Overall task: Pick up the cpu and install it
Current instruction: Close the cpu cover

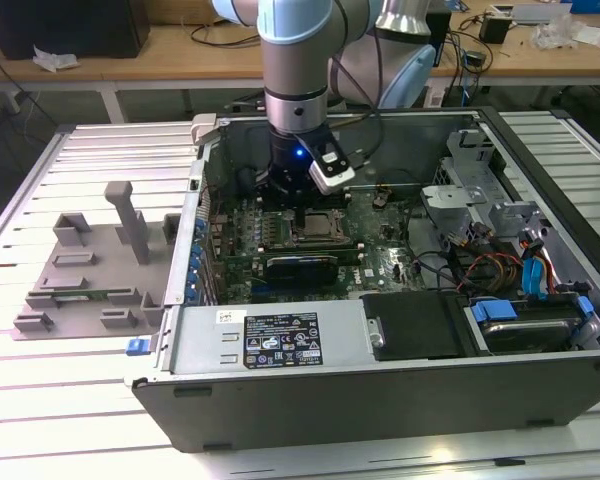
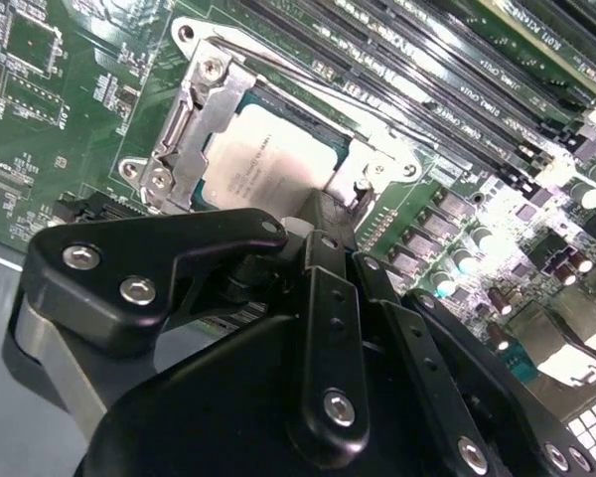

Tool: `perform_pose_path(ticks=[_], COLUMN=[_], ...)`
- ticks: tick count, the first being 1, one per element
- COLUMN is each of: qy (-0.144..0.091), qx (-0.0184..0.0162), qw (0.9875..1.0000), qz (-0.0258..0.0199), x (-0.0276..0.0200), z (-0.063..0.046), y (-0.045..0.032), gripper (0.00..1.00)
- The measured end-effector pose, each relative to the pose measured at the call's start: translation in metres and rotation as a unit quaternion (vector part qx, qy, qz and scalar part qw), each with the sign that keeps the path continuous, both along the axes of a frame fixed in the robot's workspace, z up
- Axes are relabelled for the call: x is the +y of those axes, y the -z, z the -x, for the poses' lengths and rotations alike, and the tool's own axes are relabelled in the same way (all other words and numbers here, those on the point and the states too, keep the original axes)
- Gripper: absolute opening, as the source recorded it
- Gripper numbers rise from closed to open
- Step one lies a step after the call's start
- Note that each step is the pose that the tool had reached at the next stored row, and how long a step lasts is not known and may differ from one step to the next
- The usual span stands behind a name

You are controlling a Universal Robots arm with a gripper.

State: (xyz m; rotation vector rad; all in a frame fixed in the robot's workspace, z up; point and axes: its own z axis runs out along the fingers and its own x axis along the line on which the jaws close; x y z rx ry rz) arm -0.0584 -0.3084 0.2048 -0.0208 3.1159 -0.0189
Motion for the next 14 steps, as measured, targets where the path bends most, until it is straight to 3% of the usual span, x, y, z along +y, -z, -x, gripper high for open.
perform_pose_path(ticks=[7,14], qy=[-0.001,-0.001], qx=[0.0002,0.0002], qw=[1.0,1.0], qz=[0.0002,0.0039], x=[0.0,0.0], z=[-0.001,-0.001], y=[-0.0011,-0.0209], gripper=[0.11,0.11])
